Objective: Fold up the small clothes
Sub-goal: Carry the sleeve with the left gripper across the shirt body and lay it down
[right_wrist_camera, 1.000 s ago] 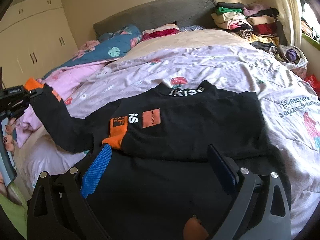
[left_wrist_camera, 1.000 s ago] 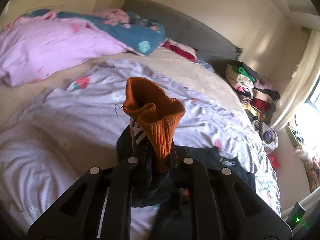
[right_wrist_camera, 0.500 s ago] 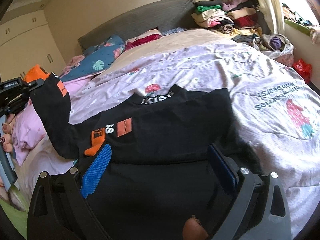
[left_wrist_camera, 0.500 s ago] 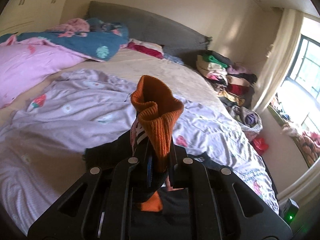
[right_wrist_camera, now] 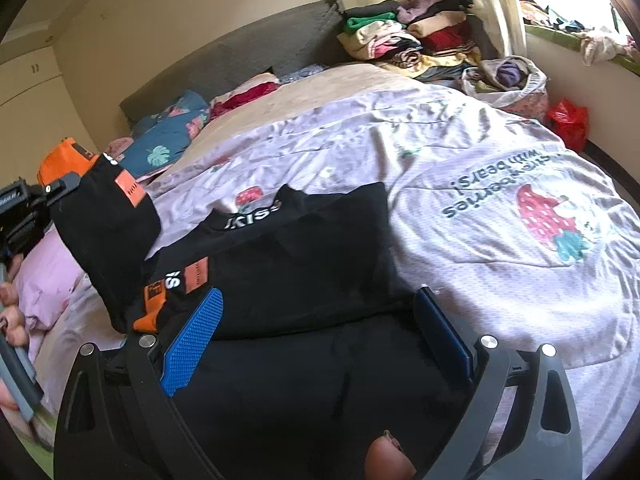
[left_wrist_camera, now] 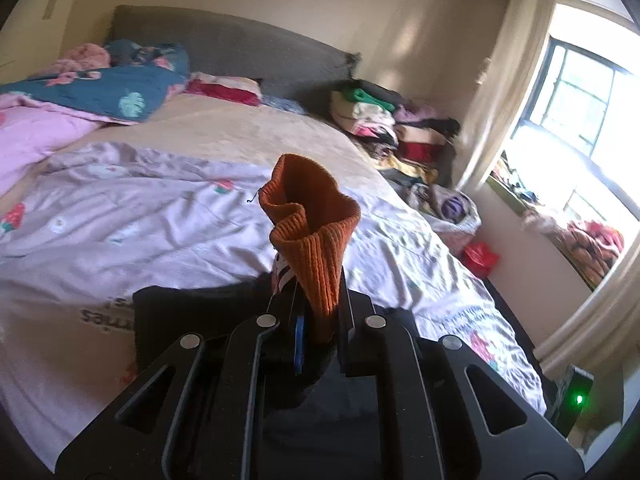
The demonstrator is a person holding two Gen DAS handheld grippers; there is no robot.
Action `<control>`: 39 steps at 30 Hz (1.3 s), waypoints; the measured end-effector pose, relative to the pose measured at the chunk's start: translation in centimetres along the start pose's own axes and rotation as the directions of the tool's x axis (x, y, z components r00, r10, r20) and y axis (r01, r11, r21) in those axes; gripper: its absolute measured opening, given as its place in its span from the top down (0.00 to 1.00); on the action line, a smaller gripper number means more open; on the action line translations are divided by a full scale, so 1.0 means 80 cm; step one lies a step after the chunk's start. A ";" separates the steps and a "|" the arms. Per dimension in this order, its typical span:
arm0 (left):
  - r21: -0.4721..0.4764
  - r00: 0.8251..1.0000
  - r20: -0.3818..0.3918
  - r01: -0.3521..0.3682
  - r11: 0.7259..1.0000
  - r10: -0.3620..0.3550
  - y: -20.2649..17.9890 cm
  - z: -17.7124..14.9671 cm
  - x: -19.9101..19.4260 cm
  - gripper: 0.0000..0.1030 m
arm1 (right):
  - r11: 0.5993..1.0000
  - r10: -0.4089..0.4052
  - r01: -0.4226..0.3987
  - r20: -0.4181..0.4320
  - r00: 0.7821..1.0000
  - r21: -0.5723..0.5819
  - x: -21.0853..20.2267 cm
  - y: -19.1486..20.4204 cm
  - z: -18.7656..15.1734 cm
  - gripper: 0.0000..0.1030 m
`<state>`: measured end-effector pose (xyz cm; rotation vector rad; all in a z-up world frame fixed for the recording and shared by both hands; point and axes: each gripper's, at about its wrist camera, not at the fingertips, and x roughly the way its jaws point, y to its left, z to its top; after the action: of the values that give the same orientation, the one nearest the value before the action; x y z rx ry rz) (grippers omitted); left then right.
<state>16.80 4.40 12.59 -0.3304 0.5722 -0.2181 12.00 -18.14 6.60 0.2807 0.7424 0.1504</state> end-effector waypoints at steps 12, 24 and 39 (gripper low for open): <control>0.034 0.979 -0.180 0.103 0.994 -0.096 -0.016 -0.067 0.059 0.95 | 0.996 -0.072 0.072 -0.013 0.997 0.061 0.007 -0.026 0.000 0.07; 0.048 0.914 -0.365 0.208 0.977 -0.177 -0.029 -0.130 0.106 0.88 | 0.985 -0.119 0.120 -0.018 0.993 0.124 0.011 -0.052 0.002 0.08; 0.114 0.944 -0.328 -0.004 0.993 0.042 0.061 -0.097 0.087 0.47 | 1.000 0.022 -0.023 -0.176 0.984 -0.008 0.085 0.010 -0.002 0.32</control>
<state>18.64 5.02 1.25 -0.1776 0.8918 -0.2845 16.84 -15.77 2.34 0.2685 0.9133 0.2021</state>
